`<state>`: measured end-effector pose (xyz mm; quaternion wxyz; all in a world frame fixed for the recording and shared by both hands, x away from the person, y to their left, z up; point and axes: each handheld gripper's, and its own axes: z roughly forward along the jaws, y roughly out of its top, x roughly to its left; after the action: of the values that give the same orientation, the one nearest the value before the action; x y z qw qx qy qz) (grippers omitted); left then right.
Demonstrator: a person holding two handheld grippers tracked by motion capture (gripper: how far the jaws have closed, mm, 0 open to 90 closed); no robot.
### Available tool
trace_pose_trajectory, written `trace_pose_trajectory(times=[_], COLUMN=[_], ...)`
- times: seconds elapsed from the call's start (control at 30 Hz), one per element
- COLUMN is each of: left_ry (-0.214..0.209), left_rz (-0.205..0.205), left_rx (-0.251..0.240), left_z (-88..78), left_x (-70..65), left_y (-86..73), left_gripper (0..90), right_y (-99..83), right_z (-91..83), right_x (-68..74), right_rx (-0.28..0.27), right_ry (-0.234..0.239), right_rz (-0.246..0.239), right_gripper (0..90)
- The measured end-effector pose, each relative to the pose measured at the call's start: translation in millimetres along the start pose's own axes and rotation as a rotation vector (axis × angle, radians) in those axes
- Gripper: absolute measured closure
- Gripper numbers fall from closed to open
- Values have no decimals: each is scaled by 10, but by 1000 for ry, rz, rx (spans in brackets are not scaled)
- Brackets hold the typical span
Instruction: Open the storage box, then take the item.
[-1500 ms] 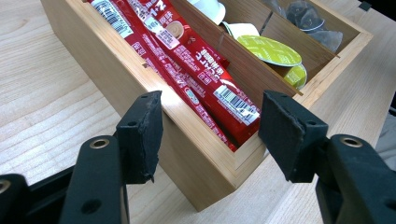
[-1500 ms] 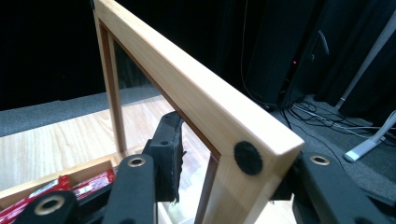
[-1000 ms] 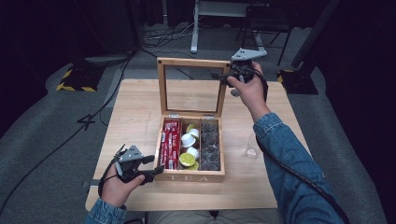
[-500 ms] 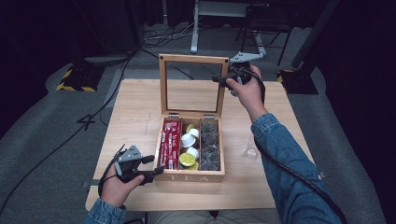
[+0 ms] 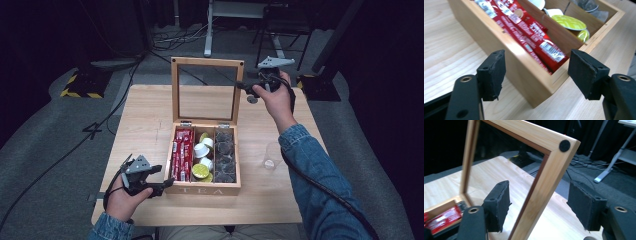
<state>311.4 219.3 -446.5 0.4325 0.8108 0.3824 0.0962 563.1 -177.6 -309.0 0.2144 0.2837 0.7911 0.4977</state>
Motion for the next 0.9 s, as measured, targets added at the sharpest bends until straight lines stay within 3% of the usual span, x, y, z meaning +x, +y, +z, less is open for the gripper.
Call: trace_pose_trajectory(times=[0.1, 0.27, 0.6, 0.7, 0.77, 0.9], left_ry=[18, 32, 71, 102, 116, 142], left_rz=[-2, -9, -34, -22, -36, -61], left_rx=[0, -19, -29, -10, 1, 22], left_z=[-58, -140, -184, -175, -159, -126], left_x=[30, 68, 135, 158, 175, 215], left_y=[-21, -24, -67, -108, -155, -239], left_gripper=[305, 305, 299, 291, 284, 275], right_y=[3, -6, -159, -242, -300, -410], right_z=[-107, -307, -686, -721, -723, -692], right_x=[29, 129, 501, 611, 681, 792], right_rx=[2, 13, 19, 35, 53, 83], right_ry=[43, 95, 214, 232, 241, 274], right_rz=[13, -6, -26, -22, -19, 32], right_gripper=[348, 370, 328, 327, 343, 356])
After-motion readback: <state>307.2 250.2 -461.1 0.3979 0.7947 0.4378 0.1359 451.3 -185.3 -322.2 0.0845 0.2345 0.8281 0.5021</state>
